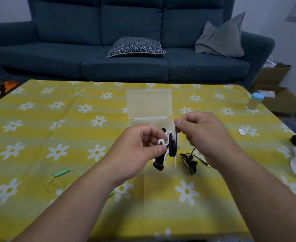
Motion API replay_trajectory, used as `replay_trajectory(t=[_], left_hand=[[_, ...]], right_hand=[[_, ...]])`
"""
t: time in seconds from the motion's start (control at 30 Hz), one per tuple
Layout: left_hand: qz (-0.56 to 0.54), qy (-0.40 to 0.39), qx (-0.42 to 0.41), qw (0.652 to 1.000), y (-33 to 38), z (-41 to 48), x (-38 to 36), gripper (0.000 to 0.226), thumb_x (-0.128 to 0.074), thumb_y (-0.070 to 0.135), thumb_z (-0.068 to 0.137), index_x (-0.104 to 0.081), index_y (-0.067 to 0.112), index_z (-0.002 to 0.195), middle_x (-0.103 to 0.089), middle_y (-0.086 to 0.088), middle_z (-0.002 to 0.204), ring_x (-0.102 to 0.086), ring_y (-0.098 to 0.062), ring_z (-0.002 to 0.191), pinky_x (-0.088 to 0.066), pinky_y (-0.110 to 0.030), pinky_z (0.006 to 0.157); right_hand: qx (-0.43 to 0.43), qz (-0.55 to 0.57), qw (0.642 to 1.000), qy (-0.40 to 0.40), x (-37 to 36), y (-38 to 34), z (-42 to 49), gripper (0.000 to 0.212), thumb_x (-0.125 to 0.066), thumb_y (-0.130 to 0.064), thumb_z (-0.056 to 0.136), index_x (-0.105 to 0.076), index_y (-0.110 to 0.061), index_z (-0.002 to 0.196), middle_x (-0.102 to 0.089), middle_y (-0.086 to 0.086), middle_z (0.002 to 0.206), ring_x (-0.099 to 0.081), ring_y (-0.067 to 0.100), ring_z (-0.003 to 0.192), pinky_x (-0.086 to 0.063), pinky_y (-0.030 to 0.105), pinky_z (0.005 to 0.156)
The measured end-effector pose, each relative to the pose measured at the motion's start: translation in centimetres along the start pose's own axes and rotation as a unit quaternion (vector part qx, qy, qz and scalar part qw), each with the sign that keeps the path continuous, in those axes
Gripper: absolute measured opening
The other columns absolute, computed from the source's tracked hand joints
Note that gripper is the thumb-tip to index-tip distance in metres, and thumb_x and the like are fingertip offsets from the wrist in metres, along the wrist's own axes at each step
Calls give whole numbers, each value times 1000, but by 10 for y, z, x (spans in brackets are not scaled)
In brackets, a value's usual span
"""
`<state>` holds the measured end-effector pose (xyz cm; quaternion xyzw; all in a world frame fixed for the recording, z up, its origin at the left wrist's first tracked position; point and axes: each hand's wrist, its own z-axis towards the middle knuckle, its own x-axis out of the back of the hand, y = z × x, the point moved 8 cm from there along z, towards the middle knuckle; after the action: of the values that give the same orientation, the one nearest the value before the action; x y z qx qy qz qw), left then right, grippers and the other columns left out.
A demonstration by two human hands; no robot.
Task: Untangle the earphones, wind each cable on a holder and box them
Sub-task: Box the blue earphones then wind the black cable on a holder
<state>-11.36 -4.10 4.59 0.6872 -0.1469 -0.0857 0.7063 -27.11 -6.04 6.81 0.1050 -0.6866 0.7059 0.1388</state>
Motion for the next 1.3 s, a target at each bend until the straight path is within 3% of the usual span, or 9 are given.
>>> replay_trajectory(t=[0.23,0.33,0.43,0.6,0.77,0.93,1.0,1.1,1.3], left_hand=[[-39,-5,6,999,1,-1,-1,18,-65,-10,84,-68,5,94,-63,-5,79,-59,-14,73,-50,-21,66],[-15,20,29,999,-6,0,4,16,-66,-8,85,-68,5,94,-65,-3,75,-60,-13,69,-49,-21,62],[-6,34,38,999,-9,2,8,13,-67,-5,86,-69,6,93,-65,-5,76,-60,-14,68,-49,-20,60],[-10,-3,31,999,-6,-1,-1,15,-67,-5,86,-69,7,94,-66,-7,79,-61,-15,71,-49,-21,64],[-80,6,7,997,0,-1,1,14,-64,-8,87,-67,1,97,-65,-12,80,-61,-17,69,-53,-26,64],[-121,40,-14,992,3,-2,3,14,-61,-10,87,-67,2,94,-68,-9,75,-63,-19,67,-53,-25,60],[-118,49,-26,991,5,-2,4,16,-61,-10,87,-67,3,93,-68,-5,75,-64,-20,71,-54,-28,65],[-110,74,-38,990,6,-2,8,16,-62,-11,87,-68,3,94,-69,-7,78,-63,-23,74,-55,-32,67],[-128,176,-21,976,1,-2,29,15,-61,-6,89,-66,7,94,-69,-10,76,-65,-16,61,-53,-23,57]], right_hand=[[-52,97,994,-27,-11,5,-2,40,-63,-18,93,-67,-18,53,-34,0,54,-25,15,49,-21,26,47],[7,53,998,12,0,-4,-1,30,-66,-22,92,-70,-8,66,-39,-9,47,-32,7,44,-24,25,53],[76,15,997,29,5,-19,-4,23,-66,-19,93,-73,-5,76,-46,-16,38,-47,1,41,-30,12,49],[109,-29,993,15,-3,-23,-6,16,-72,-20,89,-78,-14,76,-74,0,72,-66,16,72,-46,14,58],[60,-3,998,28,0,-12,-3,20,-67,-20,93,-76,-8,79,-49,-17,37,-47,0,39,-32,8,44],[-5,37,999,29,-4,2,-1,27,-65,-26,94,-74,-13,72,-47,-17,41,-42,2,39,-29,22,54],[-35,39,999,3,-11,8,-2,34,-63,-20,95,-69,-16,62,-47,-18,42,-43,1,39,-27,22,54],[-90,28,992,-80,-29,17,-8,42,-56,-15,96,-60,-18,54,-36,-8,46,-25,13,45,-19,26,48],[-121,17,965,-233,-52,21,-22,40,-41,-23,105,-69,-8,81,-33,-1,56,-22,12,49,-16,26,48]])
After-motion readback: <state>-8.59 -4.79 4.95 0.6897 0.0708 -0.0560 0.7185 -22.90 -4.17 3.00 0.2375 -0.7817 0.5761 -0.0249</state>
